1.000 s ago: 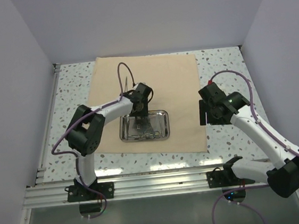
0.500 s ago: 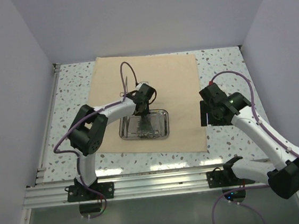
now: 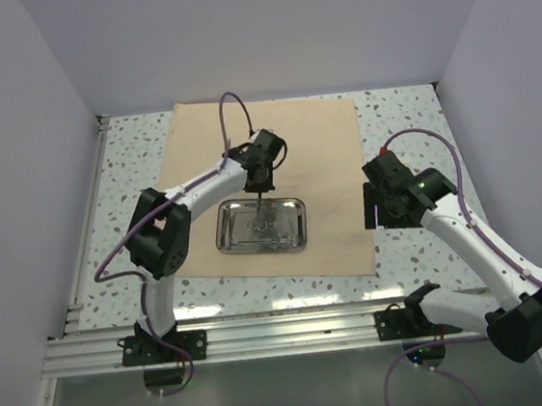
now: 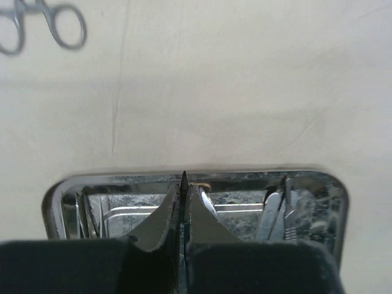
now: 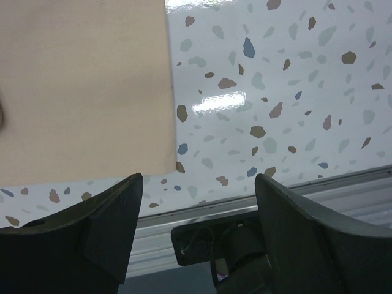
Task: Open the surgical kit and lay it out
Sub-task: Pick up the medical item from the container, then place the medical item in the surgical kit.
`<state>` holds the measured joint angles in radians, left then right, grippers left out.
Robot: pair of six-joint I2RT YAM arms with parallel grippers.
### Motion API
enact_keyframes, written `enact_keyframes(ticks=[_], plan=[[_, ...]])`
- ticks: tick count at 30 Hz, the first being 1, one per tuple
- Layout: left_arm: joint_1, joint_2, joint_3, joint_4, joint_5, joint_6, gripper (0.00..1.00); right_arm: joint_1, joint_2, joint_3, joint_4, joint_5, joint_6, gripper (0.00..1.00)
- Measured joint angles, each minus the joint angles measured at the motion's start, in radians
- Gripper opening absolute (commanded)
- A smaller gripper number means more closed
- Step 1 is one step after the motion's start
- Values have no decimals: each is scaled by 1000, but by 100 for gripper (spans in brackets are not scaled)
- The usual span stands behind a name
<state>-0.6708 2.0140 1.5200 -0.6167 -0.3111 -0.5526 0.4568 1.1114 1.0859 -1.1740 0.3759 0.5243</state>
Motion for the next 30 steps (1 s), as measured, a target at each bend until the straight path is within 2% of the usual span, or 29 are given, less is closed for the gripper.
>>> enact_keyframes(ticks=[7,15,16,17,18,22,25,30], plan=[[80,31,269,-17,-7,98,0,0,12,1,-1,0,0,78],[254,246,536,63,-15,246,0,0,77,12,-5,0,2,77],[271,285,578,69,-16,261,4,0,87,12,-3,0,5,77],[289,334,624,81,-17,275,14,0,97,12,2,-1,8,77],[299,365,651,84,-16,285,37,0,110,12,6,-1,11,77],[324,462,723,96,-3,308,79,0,166,36,8,-2,16,77],[323,472,723,95,8,303,82,0,179,69,13,-1,16,77],[310,391,657,86,35,265,73,0,179,103,26,-1,14,77]])
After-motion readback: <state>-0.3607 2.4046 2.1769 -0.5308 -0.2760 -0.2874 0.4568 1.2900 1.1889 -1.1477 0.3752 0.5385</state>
